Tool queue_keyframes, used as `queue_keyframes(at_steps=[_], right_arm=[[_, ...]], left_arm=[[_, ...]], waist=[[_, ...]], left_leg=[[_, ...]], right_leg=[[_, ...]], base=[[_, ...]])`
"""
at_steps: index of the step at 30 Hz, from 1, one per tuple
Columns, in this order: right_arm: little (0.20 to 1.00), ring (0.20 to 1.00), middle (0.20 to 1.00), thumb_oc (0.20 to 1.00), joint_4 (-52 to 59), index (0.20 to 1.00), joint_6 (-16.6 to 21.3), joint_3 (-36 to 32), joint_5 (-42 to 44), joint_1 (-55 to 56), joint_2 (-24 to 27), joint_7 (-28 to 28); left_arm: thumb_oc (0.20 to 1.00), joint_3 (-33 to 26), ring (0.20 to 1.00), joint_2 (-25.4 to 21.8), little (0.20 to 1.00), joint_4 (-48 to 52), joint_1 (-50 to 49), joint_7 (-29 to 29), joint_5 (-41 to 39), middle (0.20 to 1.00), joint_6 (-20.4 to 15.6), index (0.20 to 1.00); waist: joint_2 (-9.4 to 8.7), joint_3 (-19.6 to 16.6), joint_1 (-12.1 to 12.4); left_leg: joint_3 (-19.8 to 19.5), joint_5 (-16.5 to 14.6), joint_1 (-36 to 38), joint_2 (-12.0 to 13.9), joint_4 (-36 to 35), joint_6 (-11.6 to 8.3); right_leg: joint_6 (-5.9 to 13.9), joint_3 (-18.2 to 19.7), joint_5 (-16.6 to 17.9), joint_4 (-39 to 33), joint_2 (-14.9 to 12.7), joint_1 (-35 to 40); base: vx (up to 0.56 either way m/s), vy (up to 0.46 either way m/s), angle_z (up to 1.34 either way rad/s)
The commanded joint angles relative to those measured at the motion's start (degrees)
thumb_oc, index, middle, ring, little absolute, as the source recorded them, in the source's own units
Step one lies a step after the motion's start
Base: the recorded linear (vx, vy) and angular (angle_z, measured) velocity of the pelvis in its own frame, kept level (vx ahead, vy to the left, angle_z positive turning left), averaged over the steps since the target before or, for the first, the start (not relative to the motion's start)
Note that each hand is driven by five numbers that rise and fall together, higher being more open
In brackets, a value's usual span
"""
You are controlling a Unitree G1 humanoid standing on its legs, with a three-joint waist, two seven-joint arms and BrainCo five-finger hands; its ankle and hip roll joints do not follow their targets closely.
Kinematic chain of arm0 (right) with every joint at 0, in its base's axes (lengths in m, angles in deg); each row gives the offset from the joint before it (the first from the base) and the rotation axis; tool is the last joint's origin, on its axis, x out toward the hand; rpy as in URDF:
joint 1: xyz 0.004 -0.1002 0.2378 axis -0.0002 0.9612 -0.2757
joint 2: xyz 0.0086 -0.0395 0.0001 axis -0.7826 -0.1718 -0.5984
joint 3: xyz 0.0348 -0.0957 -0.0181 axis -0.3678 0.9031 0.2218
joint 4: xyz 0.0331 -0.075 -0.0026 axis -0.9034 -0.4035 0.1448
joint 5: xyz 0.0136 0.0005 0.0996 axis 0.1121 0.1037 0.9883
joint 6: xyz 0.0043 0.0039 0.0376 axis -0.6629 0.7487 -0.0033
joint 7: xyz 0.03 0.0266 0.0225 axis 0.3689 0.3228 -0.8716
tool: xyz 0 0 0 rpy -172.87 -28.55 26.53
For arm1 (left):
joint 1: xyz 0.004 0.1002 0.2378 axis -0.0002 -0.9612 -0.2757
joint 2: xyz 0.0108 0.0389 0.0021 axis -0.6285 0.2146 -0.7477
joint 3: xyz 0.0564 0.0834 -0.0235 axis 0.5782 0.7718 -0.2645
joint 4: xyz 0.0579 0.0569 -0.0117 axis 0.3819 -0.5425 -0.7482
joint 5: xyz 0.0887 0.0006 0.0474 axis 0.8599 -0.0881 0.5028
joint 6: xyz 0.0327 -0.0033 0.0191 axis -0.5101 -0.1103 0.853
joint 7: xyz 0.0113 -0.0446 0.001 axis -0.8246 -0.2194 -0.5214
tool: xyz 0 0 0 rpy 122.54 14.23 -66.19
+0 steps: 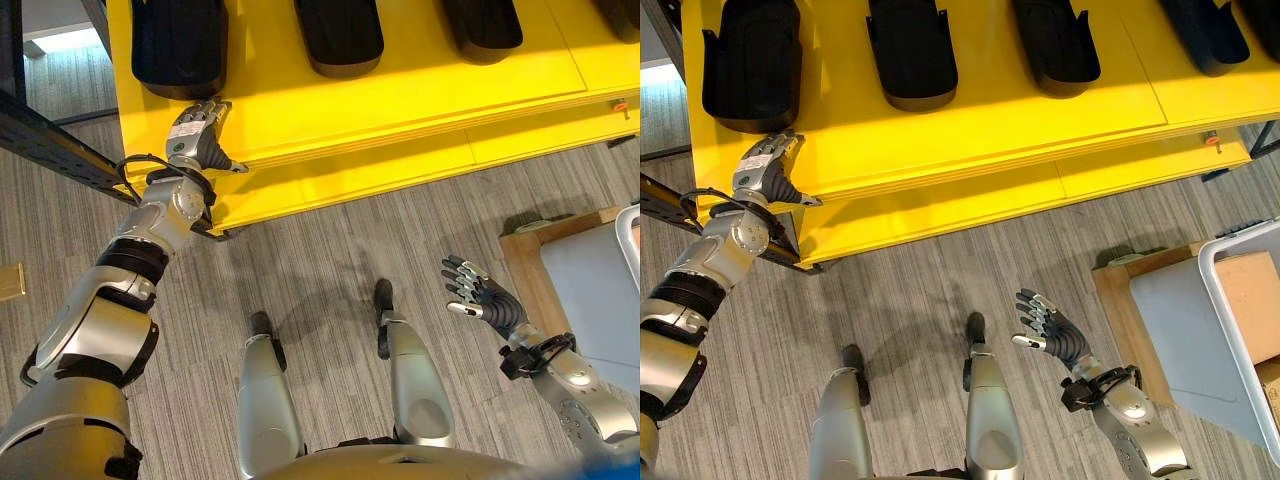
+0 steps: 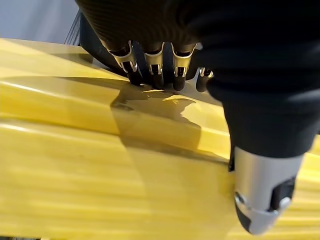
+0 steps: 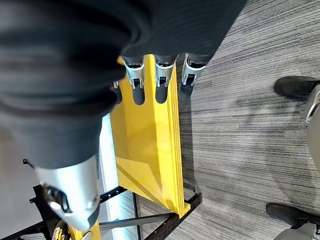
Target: Move parts from the plastic box to the shelf.
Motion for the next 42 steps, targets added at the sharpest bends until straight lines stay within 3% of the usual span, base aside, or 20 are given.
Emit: queue_keyframes(at_steps=[1, 8, 14, 19, 24, 26, 34, 40, 41, 42], right_arm=[[1.0, 1.0, 1.0, 1.0, 2.0, 1.0, 1.7, -1.5, 1.1, 2.0, 3.2, 0.8], [1.0, 1.0, 1.0, 1.0, 1.8, 1.0, 2.0, -1.7, 1.2, 2.3, 2.9, 0.7], [1.0, 1.0, 1.0, 1.0, 1.6, 1.0, 2.2, -2.5, 1.0, 2.5, 2.1, 0.6], [1.0, 1.0, 1.0, 1.0, 0.9, 1.0, 1.9, -3.4, 0.3, 3.3, 1.6, 0.9], [1.0, 1.0, 1.0, 1.0, 0.8, 1.0, 1.7, -3.6, -0.2, 3.7, 1.5, 1.2], [1.0, 1.0, 1.0, 1.0, 0.4, 1.0, 1.8, -3.2, -0.5, 3.8, 1.2, 1.0], [1.0, 1.0, 1.0, 1.0, 0.3, 1.0, 2.5, -1.1, -0.6, 3.1, 1.1, 0.5], [1.0, 1.0, 1.0, 1.0, -0.2, 1.0, 2.5, 0.6, 0.2, 2.2, 1.2, 0.2], [1.0, 1.0, 1.0, 1.0, -0.3, 1.0, 2.5, 0.9, 0.4, 2.3, 1.3, 0.1], [1.0, 1.0, 1.0, 1.0, -0.3, 1.0, 2.6, 1.1, 0.5, 2.0, 1.3, 0.1]], left_arm=[[1.0, -0.3, 1.0, 0.0, 1.0, -3.5, 1.4, -0.9, -2.0, 1.0, 1.3, 1.0], [1.0, -0.4, 1.0, 0.1, 1.0, 7.1, -1.0, -1.5, -1.3, 1.0, -0.4, 1.0], [1.0, -6.0, 1.0, 0.1, 1.0, 19.0, -9.9, -3.4, -3.7, 1.0, -3.0, 1.0], [1.0, -15.5, 1.0, 0.4, 1.0, 31.7, -20.4, -5.4, -17.0, 1.0, -6.9, 1.0], [1.0, -19.5, 1.0, 1.4, 1.0, 35.4, -24.0, -6.6, -28.4, 1.0, -8.7, 1.0], [1.0, -21.4, 1.0, 2.8, 1.0, 36.0, -24.9, -5.9, -35.2, 1.0, -10.6, 1.0], [1.0, -24.8, 1.0, 5.9, 1.0, 31.1, -21.9, -0.1, -43.5, 1.0, -13.7, 1.0], [1.0, -24.4, 1.0, 3.9, 1.0, 20.2, -14.6, 2.6, -47.5, 1.0, -14.1, 1.0], [1.0, -24.3, 1.0, 3.5, 1.0, 18.7, -13.6, 2.8, -48.5, 1.0, -14.3, 1.0], [1.0, -24.1, 1.0, 2.9, 1.0, 17.3, -12.3, 3.1, -49.2, 1.0, -14.4, 1.0]], waist=[[-0.18, -3.0, -0.7], [-0.11, -2.9, -0.4], [0.19, -2.8, 0.4], [0.72, -2.9, 1.5], [1.04, -3.1, 1.8], [1.03, -3.2, 1.8], [0.58, -3.5, 1.7], [-0.11, -3.9, 1.0], [-0.02, -4.1, 0.9], [-0.24, -4.0, 0.7]], left_leg=[[-2.2, 4.8, -2.5, 1.9, -3.0, -1.43], [-2.1, 6.1, -3.4, 1.5, -3.1, -1.0], [-2.3, 5.8, -3.2, 1.4, -3.0, -0.94], [-2.6, 5.8, -2.5, 1.3, -3.3, -0.86], [-2.7, 5.9, -2.6, 1.2, -3.2, -0.87], [-2.8, 6.0, -2.6, 1.2, -3.3, -0.84], [-2.9, 6.0, -2.4, 1.1, -3.4, -0.93], [-2.7, 6.0, -2.6, 1.3, -3.0, -1.03], [-2.8, 4.3, -1.9, 1.5, -2.5, -1.41], [-2.6, 5.9, -2.7, 1.4, -2.9, -1.06]], right_leg=[[0.85, 1.3, -6.4, 8.0, -2.2, 1.2], [0.56, 1.2, -5.4, 8.0, -2.3, 0.3], [0.34, 1.2, -5.7, 8.6, -2.5, 0.6], [0.11, 1.1, -5.9, 8.4, -2.6, 1.3], [0.02, 1.0, -5.8, 8.4, -2.6, 1.5], [-0.03, 0.9, -5.6, 8.3, -2.6, 1.6], [0.03, 0.9, -5.6, 8.2, -2.7, 1.7], [0.19, 1.3, -5.4, 8.3, -2.6, 1.4], [0.41, 1.3, -6.9, 8.9, -2.4, 1.9], [0.21, 1.3, -5.4, 8.5, -2.6, 1.1]], base=[[0.02, 0.01, 0.05], [-0.03, 0.003, 0.02], [0.0, 0.0, 0.01], [0.01, -0.001, 0.02], [0.0, 0.002, -0.01], [0.0, 0.0, 0.0], [0.0, 0.0, 0.0], [0.02, 0.001, 0.0], [0.01, 0.016, -0.03], [0.01, 0.011, -0.04]])
